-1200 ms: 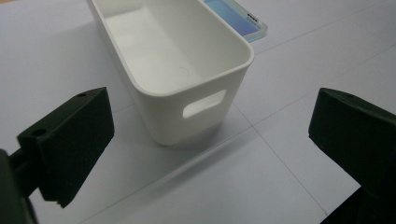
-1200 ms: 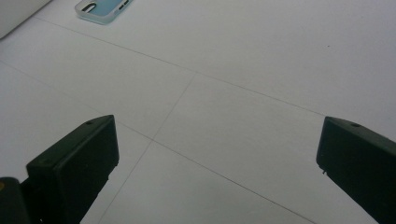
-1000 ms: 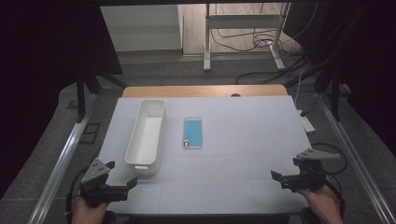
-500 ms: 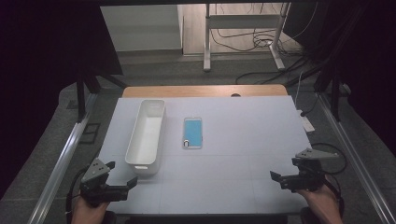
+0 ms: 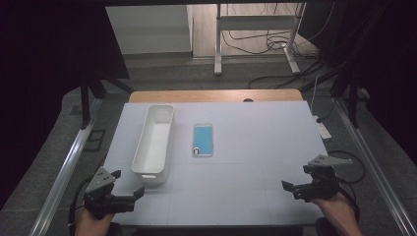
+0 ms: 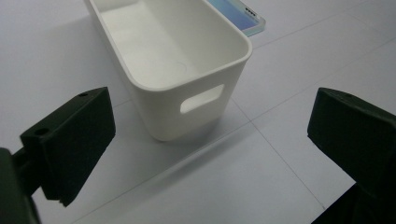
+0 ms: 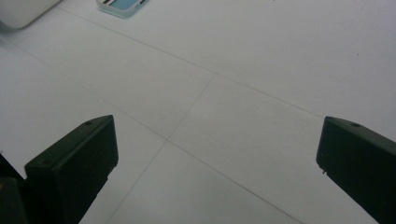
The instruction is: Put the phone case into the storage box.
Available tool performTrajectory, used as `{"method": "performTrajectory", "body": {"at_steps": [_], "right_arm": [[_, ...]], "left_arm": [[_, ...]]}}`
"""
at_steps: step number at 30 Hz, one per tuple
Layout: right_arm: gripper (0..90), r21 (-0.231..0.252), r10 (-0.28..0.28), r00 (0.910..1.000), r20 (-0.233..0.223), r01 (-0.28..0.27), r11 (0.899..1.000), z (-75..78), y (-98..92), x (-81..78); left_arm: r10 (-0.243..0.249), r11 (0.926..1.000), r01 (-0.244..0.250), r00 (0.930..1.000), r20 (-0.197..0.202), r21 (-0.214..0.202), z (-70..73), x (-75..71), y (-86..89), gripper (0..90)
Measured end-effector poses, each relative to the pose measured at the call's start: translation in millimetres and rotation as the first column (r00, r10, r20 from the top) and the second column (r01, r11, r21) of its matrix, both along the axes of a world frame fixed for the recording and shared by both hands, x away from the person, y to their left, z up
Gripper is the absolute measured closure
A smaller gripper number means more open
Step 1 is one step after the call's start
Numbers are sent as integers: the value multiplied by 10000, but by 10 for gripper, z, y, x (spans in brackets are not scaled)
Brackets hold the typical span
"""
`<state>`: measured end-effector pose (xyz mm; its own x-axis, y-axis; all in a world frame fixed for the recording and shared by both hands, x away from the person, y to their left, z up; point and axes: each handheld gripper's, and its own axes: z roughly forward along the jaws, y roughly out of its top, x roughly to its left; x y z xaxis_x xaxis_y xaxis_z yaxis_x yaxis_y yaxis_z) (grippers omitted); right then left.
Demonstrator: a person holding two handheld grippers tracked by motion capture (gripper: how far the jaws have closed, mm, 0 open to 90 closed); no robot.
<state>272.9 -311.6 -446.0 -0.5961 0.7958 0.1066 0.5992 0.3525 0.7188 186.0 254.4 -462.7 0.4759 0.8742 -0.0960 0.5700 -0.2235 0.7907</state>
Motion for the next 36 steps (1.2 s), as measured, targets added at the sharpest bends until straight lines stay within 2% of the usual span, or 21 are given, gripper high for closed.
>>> {"method": "performTrajectory", "body": {"at_steps": [4, 9, 12, 22, 26, 36], "right_arm": [[0, 158, 390, 9992, 109, -391, 9991, 4, 51, 44], [0, -13, 738, 9967, 327, -738, 9973, -3, 114, 60], [0, -279, 863, 9952, 457, -851, 9960, -2, 152, 79], [0, -234, 1089, 9934, 368, -1081, 9939, 24, 290, 174], [0, 27, 1239, 9920, 260, -1240, 9923, 34, 348, 224], [0, -106, 1441, 9891, 295, -1439, 9895, 36, 460, 344]], "left_arm": [[21, 10000, -21, 10000, -13, -33, -2, 2, 4, 17], [-23, 10000, 23, 10000, 1, 15, 0, -1, -1, 18], [-28, 10000, 28, 10000, 10, 24, 0, -2, -2, 19], [-8, 10000, 8, 10000, 26, -51, -1, -3, 6, 18], [-46, 10000, 46, 10000, 22, -29, -1, -3, 3, 19], [-52, 10000, 53, 10000, 27, -63, -2, -3, 7, 19]]}}
